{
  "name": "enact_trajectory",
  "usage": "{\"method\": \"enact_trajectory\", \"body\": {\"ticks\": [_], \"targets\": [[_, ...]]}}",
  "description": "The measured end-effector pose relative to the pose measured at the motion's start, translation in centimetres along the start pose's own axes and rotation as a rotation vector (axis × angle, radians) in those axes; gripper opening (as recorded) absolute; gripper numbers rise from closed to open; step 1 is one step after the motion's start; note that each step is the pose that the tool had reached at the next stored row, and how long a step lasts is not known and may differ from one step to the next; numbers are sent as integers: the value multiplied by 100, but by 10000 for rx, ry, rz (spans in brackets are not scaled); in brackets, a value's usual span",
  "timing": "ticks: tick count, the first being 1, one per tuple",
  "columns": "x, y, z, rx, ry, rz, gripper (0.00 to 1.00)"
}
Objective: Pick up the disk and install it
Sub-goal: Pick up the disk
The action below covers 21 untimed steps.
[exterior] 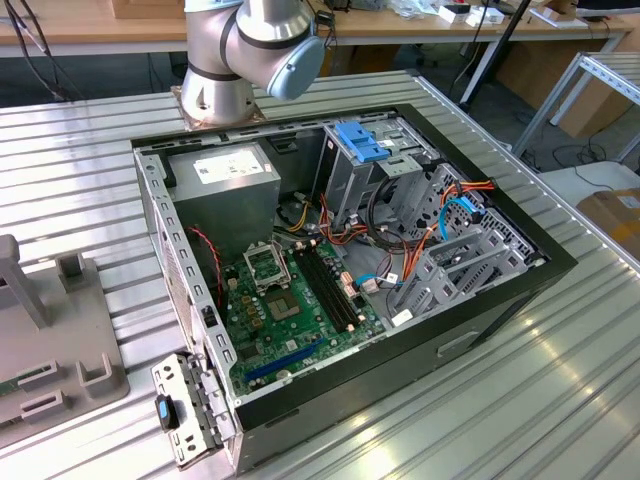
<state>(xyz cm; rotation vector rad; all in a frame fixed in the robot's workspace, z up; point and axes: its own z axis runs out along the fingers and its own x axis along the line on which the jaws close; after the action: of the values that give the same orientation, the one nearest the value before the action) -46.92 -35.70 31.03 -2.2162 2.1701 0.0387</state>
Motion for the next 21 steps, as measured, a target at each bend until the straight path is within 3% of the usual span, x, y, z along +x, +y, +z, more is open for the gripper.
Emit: {"method": "enact_trajectory", "body": {"ticks": [9, 15, 21], "targets": [[1, 0, 20, 1, 0, 0, 60], [1, 0, 20, 0, 0, 0, 36], [1, 0, 22, 0, 0, 0, 36]]}}
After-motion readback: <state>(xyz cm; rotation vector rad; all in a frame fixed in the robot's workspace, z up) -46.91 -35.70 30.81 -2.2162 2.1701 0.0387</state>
